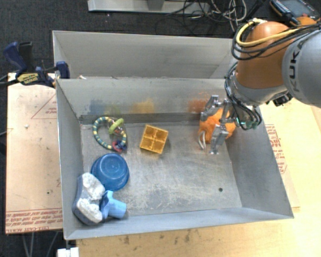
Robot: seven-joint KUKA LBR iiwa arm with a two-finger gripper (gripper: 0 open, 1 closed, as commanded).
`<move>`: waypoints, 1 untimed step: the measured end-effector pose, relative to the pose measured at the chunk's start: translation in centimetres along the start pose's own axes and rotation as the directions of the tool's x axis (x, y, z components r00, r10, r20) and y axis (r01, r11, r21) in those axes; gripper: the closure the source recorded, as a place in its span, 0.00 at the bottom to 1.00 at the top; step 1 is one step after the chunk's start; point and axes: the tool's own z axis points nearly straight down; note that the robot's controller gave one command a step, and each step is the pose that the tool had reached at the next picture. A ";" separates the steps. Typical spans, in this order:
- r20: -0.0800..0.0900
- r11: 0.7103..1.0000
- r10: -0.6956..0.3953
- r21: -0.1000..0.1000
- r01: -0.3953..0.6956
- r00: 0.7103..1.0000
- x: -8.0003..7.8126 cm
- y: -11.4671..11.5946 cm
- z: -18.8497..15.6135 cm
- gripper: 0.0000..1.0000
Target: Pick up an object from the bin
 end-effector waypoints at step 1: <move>0.008 1.000 -0.001 0.001 0.001 1.000 -0.2 0.0 -0.5 0.00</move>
Offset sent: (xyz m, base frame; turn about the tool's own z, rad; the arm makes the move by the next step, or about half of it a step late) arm 0.0206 -0.0538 -0.0838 -0.0642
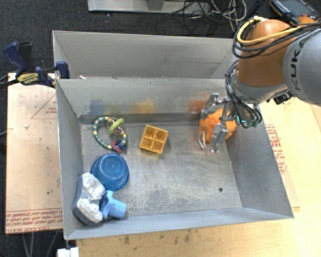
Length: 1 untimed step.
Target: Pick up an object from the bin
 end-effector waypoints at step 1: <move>0.009 0.999 -0.040 0.000 0.040 0.999 -1.5 -3.2 5.1 0.00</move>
Offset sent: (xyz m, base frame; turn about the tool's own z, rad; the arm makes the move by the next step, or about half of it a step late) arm -0.0302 -0.0623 -0.1022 -0.3048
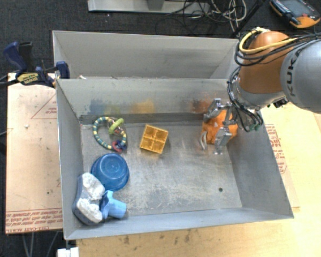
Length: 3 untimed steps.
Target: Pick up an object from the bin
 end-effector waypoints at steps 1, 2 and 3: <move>-0.003 0.999 -0.052 -0.003 0.052 0.999 0.8 -2.1 4.2 0.00; 0.000 0.906 -0.424 -0.002 0.424 0.906 3.3 -0.7 4.6 1.00; -0.007 0.906 -0.423 -0.004 0.423 0.906 3.5 -0.8 4.7 0.00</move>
Offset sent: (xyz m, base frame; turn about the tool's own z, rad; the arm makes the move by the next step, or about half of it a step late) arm -0.0353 -0.0104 -0.0496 -0.4381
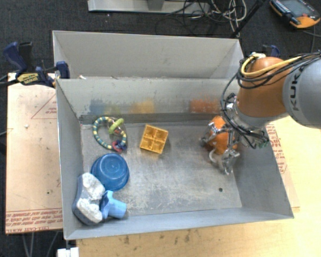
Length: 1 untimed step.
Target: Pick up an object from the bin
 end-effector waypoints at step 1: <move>0.006 1.000 0.000 0.001 0.000 1.000 -0.2 0.0 -0.1 1.00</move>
Offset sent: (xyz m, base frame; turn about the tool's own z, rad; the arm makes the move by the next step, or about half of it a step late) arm 0.0000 0.0000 0.0000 0.0000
